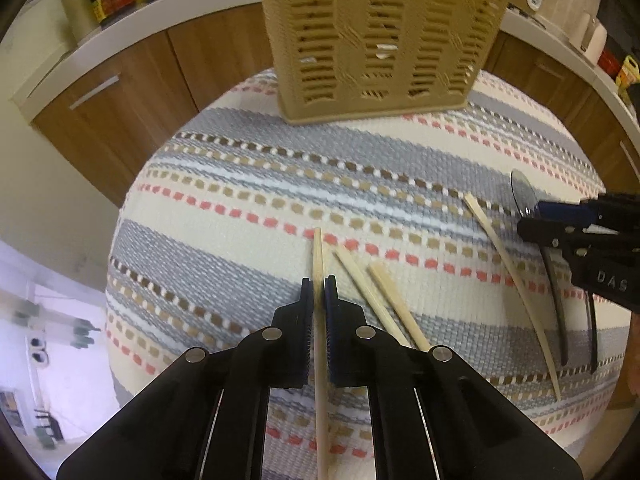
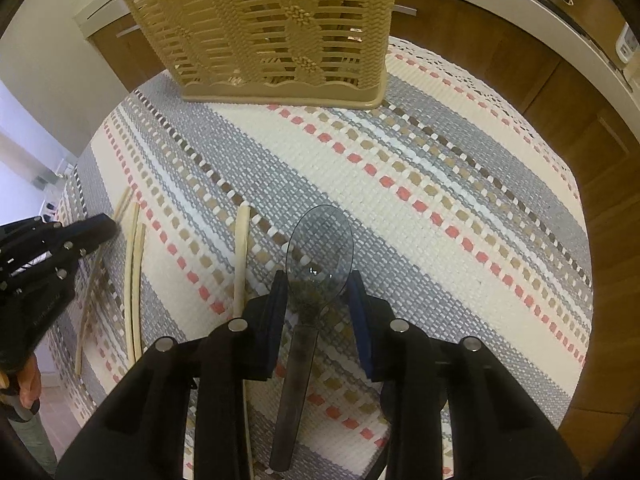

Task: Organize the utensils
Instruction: 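Close the left gripper on a wooden chopstick while the right gripper grasps a clear spoon, then lift the chopstick and clear spoon and release both into the tan caddy, then lower both grippers back over the remaining chopsticks on the cloth, then close the left gripper on a chopstick while the right gripper grasps another chopstick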

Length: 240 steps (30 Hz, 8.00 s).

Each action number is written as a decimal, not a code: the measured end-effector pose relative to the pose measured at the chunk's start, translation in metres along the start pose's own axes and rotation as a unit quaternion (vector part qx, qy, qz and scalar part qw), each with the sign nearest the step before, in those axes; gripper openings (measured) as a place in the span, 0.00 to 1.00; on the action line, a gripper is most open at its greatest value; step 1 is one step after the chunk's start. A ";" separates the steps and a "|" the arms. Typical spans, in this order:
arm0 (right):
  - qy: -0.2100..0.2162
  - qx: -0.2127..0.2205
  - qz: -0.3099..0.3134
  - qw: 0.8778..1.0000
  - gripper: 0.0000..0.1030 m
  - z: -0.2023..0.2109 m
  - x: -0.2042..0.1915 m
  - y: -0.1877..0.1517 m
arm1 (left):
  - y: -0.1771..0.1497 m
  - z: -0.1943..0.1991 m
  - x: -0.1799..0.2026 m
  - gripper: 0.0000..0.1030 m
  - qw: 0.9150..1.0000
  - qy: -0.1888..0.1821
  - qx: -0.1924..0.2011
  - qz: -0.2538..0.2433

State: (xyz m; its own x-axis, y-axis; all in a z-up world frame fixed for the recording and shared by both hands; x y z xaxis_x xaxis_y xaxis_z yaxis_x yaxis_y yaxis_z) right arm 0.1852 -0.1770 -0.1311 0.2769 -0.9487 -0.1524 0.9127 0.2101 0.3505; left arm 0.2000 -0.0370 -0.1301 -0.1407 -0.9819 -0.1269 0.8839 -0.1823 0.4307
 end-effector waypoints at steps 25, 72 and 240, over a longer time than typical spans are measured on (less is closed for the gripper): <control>0.091 0.113 0.036 0.989 0.27 0.065 -0.005 0.009 | 0.027 0.070 -0.035 0.04 0.985 -0.089 0.124 0.082; -0.010 0.357 0.076 0.931 0.27 0.175 -0.039 0.202 | 0.246 0.161 -0.070 0.04 0.874 -0.073 0.440 0.195; -0.033 -0.011 0.020 0.999 0.05 -0.011 0.001 0.024 | 0.022 -0.006 0.016 0.32 0.999 -0.043 0.001 0.000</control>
State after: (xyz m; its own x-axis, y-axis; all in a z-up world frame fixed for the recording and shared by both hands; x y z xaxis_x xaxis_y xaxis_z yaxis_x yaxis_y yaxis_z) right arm 0.2105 -0.1703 -0.1326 0.2927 -0.9531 -0.0774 0.9079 0.2517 0.3352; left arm 0.2200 -0.0567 -0.1275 -0.1787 -0.9826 -0.0501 0.8829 -0.1826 0.4326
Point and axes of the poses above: each gripper's, at about its wrist camera, not at the fingertips, and z roughly against the way its jaws point, x to its right, y to its top, the point moved 7 cm from there along -z, roughly the way its jaws point, and after that the axes turned 8 degrees about y, right-handed, at the moved point
